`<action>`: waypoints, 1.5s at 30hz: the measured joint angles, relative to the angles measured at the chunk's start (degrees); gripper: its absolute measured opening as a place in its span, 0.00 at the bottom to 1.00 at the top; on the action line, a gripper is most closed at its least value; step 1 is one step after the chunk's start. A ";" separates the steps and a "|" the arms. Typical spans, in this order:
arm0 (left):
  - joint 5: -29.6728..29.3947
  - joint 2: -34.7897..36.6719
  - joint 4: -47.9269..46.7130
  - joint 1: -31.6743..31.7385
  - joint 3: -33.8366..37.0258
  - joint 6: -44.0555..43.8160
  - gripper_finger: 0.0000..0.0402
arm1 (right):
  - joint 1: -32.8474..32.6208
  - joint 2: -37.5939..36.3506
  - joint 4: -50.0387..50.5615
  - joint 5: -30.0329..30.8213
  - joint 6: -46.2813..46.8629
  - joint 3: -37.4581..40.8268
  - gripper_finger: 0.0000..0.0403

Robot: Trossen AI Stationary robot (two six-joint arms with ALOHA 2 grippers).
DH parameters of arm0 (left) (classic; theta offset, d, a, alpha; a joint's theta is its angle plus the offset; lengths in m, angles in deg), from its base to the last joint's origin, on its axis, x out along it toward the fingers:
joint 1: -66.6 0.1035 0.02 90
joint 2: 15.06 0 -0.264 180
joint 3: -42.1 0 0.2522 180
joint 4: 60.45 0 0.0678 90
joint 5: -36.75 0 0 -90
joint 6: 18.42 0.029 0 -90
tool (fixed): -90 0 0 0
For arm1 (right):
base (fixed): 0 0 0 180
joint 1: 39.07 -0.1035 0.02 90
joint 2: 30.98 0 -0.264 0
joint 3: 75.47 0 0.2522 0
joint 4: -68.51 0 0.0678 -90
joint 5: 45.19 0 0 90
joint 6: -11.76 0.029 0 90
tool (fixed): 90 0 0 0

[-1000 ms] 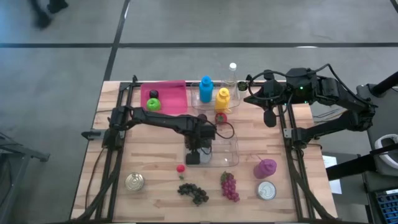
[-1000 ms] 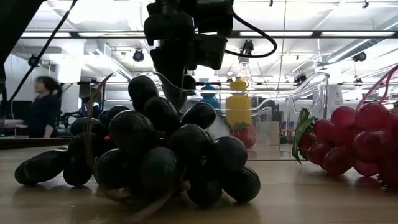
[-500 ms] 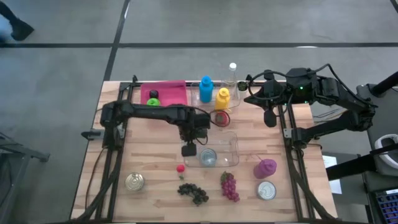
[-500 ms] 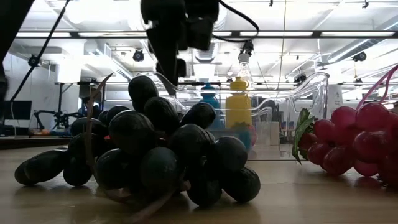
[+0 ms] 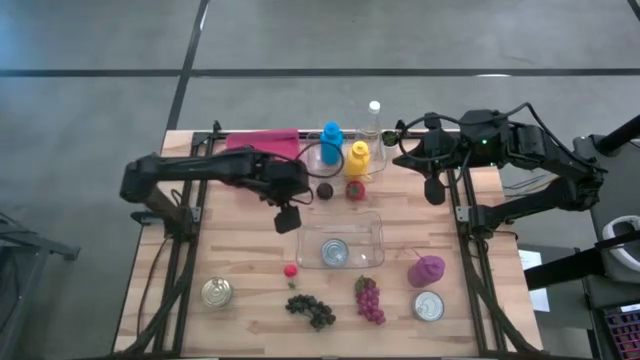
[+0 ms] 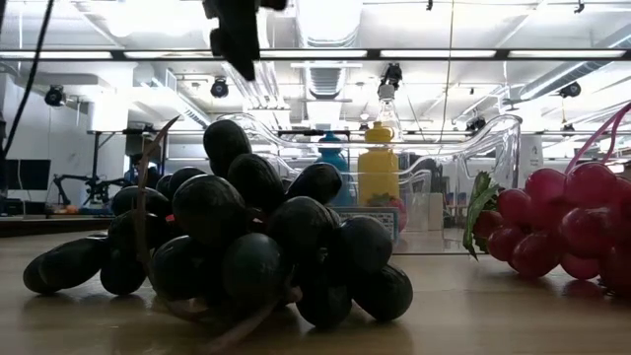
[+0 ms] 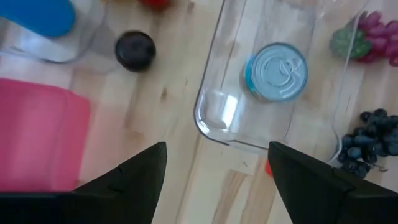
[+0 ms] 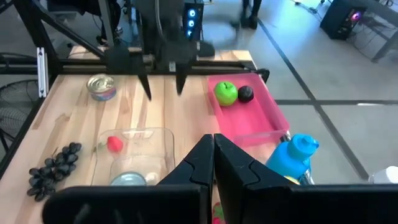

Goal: Pick & Place Food Item
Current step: Put the yellow blue tuna can into the bottom transparent bin

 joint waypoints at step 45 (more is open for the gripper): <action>-10.52 16.88 -5.26 -7.48 0.11 2.70 0.73 | 2.13 37.83 16.56 -19.76 -3.04 -0.09 0.02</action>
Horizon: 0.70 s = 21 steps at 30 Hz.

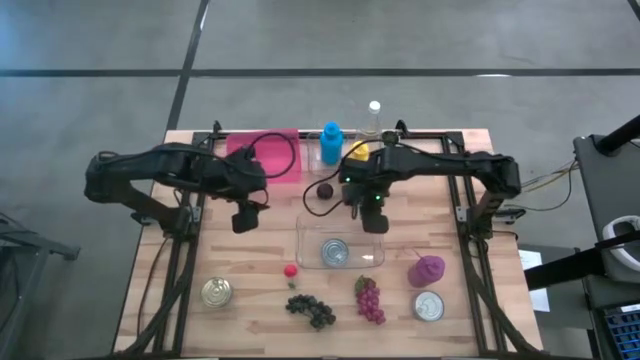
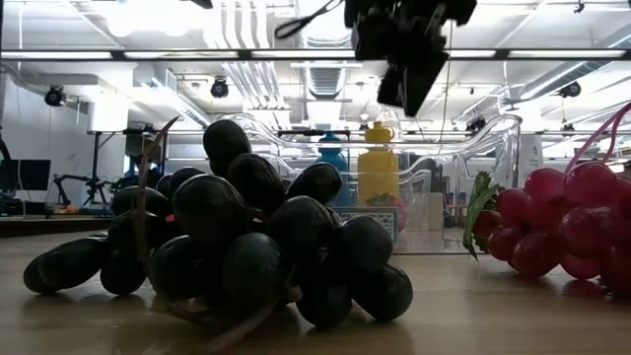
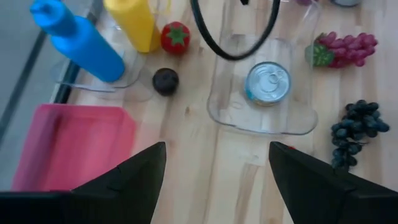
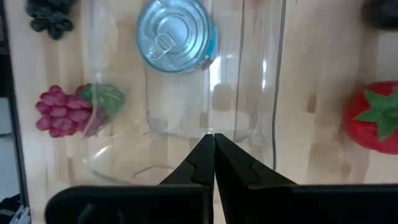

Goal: Pick & Place Food Item
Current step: Put the yellow blue tuna can into the bottom transparent bin

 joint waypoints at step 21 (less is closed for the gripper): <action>-4.88 1.41 -2.39 -0.26 0.00 0.86 0.71 | -3.83 12.20 -3.33 0.13 -3.90 0.09 0.02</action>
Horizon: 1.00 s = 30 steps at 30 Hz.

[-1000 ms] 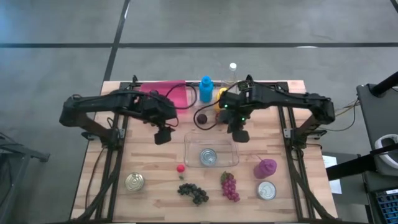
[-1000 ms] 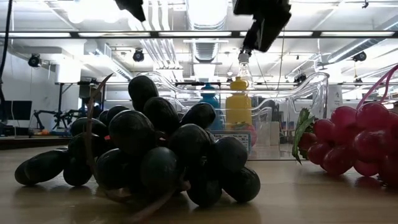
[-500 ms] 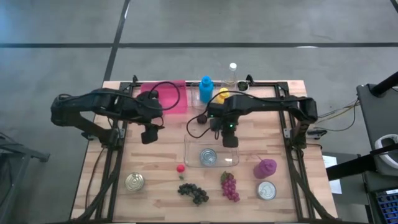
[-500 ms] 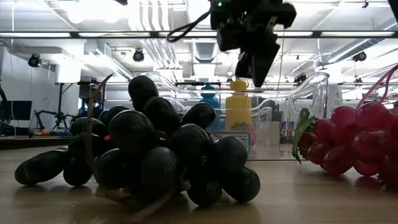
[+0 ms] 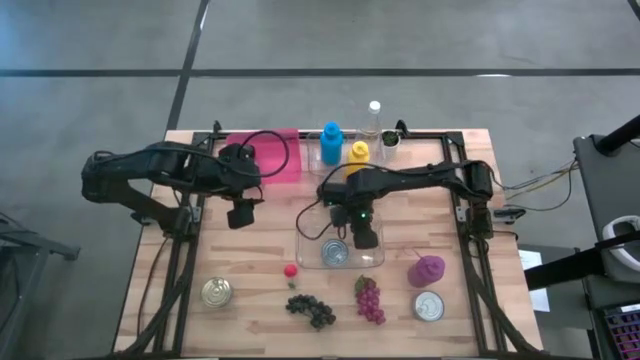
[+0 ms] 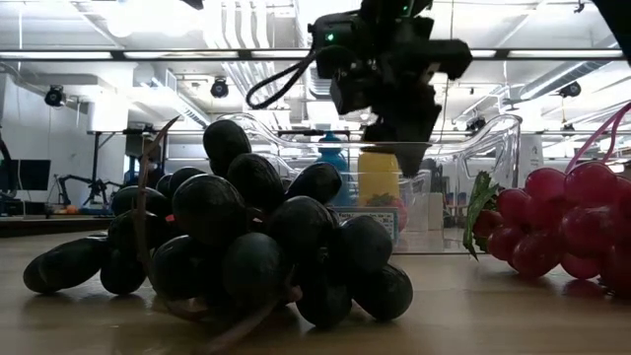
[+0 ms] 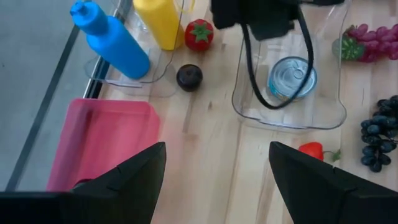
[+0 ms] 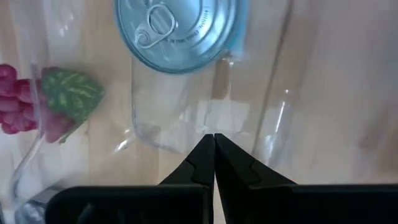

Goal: Pick & Place Food Item
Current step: Put the yellow blue tuna can into the bottom transparent bin

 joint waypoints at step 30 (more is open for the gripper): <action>0.02 0.00 -0.24 0.00 0.00 0.56 0.72 | -3.70 5.62 -9.84 -0.63 -1.96 -2.34 0.02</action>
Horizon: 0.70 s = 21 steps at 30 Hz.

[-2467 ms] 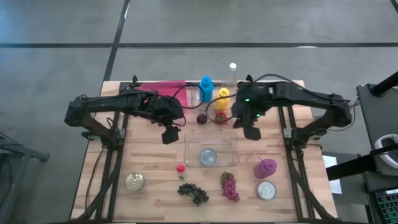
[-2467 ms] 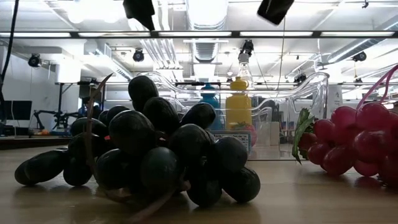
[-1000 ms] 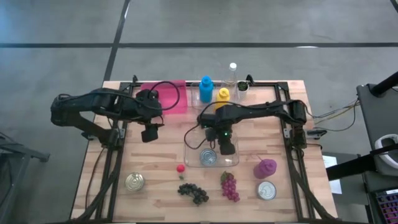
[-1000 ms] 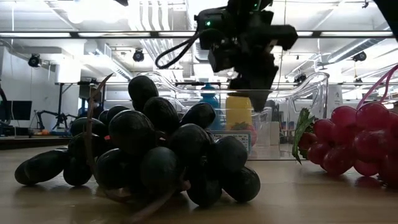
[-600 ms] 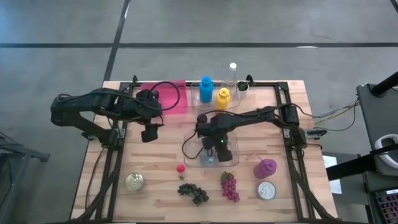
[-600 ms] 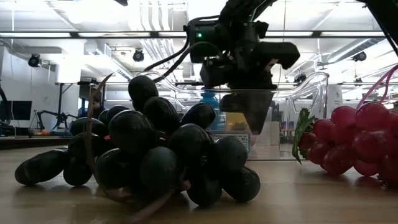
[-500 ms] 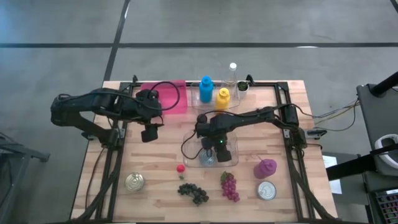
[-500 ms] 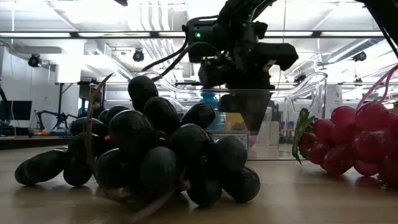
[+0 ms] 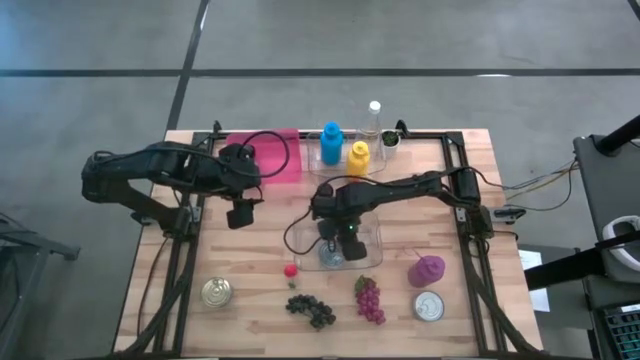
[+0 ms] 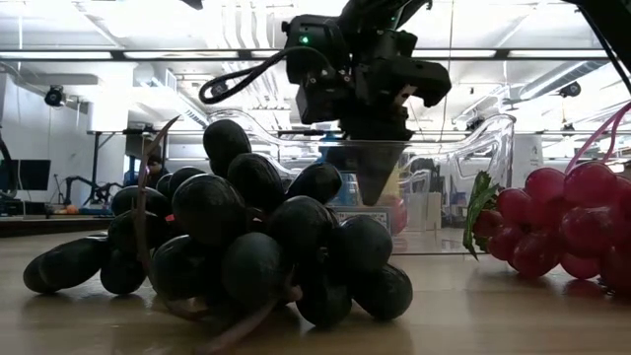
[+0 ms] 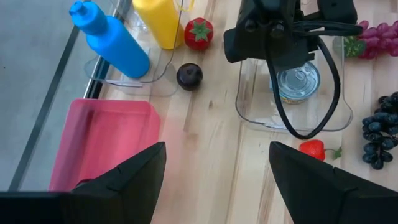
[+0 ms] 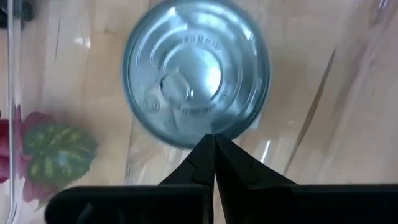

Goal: Pick & Place Food Item
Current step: Put the yellow blue tuna can into the bottom transparent bin

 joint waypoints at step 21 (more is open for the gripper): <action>0.00 0.00 0.11 0.00 0.00 -0.01 0.73 | 0.70 1.21 -0.21 0.81 -2.59 0.77 0.02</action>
